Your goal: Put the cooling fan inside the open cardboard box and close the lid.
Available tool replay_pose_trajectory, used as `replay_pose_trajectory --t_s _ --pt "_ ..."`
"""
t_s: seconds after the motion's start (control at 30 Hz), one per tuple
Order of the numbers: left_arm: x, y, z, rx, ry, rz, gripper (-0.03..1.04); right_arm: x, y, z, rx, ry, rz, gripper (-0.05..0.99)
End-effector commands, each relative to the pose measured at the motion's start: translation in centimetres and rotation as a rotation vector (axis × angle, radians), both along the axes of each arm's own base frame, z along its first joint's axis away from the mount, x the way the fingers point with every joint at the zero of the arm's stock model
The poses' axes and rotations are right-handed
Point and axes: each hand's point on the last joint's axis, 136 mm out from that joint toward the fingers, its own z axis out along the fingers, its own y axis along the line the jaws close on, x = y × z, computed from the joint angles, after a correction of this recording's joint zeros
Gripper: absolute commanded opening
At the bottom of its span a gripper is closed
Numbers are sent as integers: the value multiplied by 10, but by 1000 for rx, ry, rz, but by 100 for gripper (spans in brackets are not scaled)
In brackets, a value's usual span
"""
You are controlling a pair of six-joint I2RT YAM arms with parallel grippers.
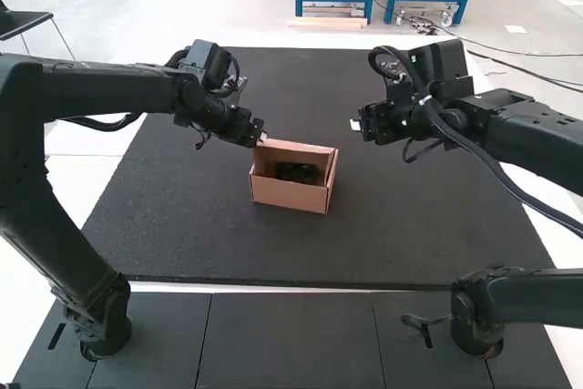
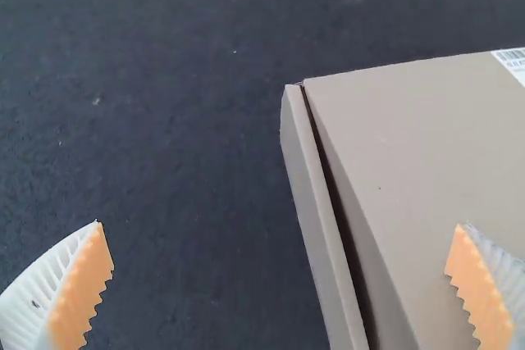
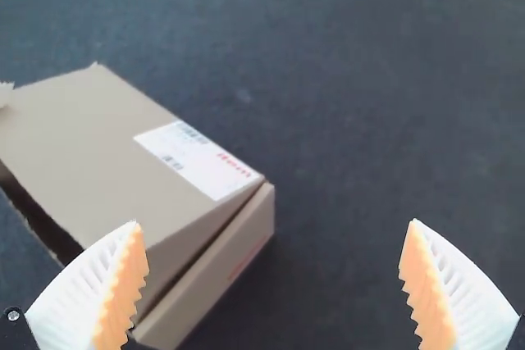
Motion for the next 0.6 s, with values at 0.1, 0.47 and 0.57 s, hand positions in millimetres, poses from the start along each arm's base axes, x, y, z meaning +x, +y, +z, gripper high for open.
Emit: replay_pose_trajectory --t_s 0.1,0.47,0.57 --pt "-2 -4 -29 23 42 -36 96 9 -2 22 19 -45 -11 70" --pt "-9 -9 -57 42 75 -57 96 11 -6 25 22 -50 -25 70" --pt "-11 -11 -67 44 84 -62 96 11 -5 27 25 -54 -22 70"
